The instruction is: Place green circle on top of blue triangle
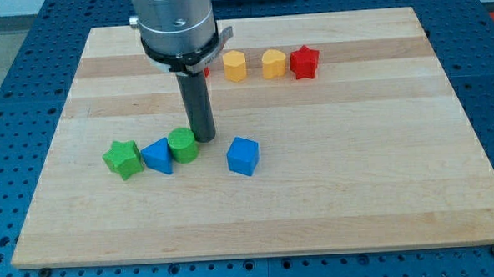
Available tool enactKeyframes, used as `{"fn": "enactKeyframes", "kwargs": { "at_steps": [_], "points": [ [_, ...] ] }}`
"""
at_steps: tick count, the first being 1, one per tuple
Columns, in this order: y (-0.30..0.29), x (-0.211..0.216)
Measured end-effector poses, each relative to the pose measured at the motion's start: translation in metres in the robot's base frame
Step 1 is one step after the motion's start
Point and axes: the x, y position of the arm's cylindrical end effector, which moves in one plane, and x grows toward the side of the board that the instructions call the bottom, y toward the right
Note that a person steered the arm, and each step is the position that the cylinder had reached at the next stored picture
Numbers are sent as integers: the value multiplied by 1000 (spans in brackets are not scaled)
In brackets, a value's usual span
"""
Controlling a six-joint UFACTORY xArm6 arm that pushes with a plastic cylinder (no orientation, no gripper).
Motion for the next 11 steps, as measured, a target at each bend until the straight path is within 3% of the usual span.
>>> {"fn": "enactKeyframes", "kwargs": {
  "at_steps": [2,3,5,7,9,11],
  "points": [
    [27,46],
    [7,56],
    [1,42],
    [-49,42],
    [-7,36],
    [-25,1]
  ]
}}
